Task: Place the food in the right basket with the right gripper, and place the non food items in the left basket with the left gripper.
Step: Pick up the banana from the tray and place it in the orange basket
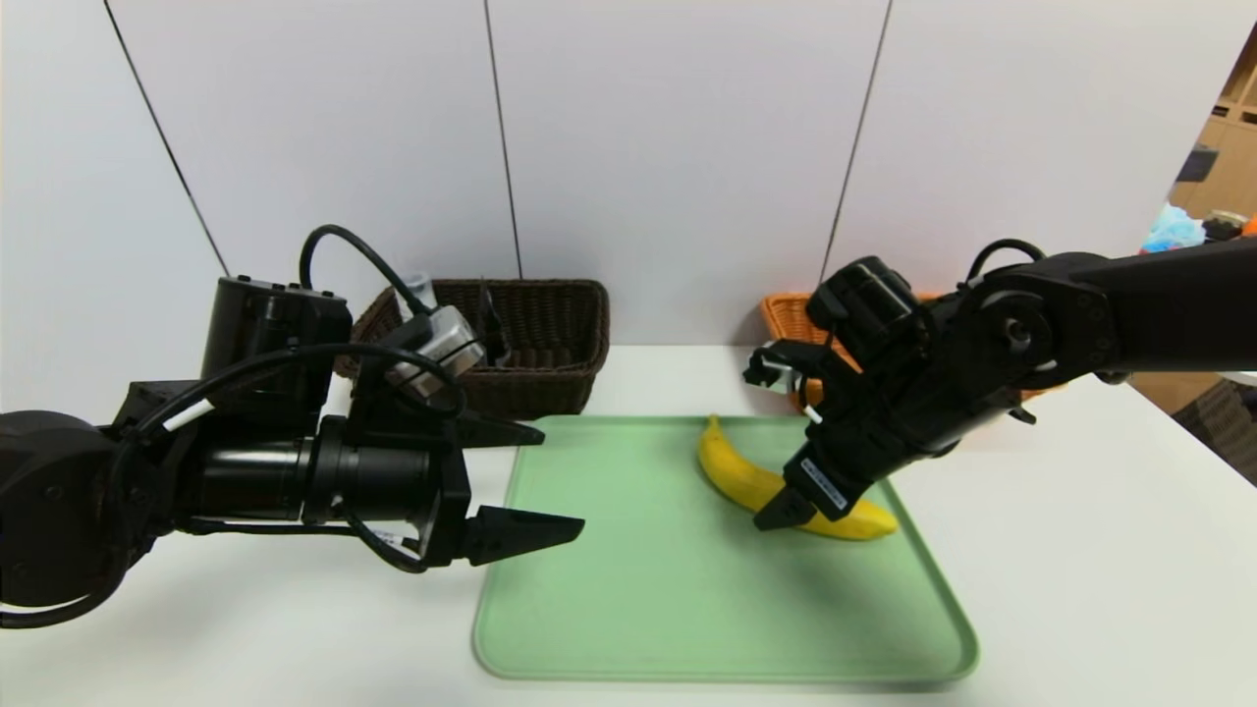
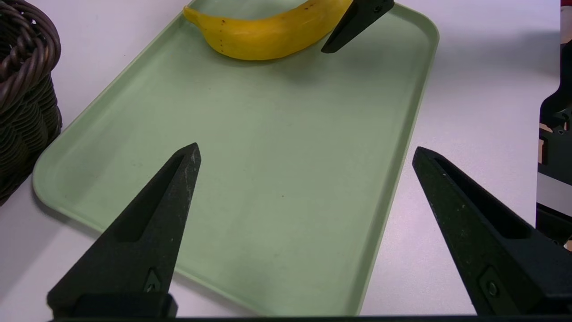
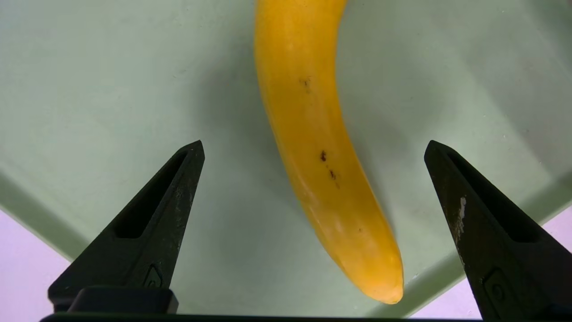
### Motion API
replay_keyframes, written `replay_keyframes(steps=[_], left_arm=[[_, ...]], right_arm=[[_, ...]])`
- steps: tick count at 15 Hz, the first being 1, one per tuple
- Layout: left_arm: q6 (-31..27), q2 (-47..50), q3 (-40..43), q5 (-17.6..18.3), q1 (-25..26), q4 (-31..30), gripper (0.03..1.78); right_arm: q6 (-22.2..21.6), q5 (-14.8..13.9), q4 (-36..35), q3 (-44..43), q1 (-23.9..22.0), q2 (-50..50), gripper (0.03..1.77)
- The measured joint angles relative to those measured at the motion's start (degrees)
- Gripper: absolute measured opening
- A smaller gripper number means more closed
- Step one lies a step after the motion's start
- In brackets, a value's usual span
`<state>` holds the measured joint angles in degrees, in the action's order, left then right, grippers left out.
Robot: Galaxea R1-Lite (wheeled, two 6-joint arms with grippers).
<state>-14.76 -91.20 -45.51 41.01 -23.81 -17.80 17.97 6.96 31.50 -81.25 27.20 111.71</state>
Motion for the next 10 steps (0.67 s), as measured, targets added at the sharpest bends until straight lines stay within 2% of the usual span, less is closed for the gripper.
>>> replay_keyframes(steps=[10], left_arm=[[-0.4,-0.8,0.0,0.0,0.0,-0.1,1.69]], right_arm=[[0.5,0.7,-0.2,-1.9,0.8,3.1,1.71]])
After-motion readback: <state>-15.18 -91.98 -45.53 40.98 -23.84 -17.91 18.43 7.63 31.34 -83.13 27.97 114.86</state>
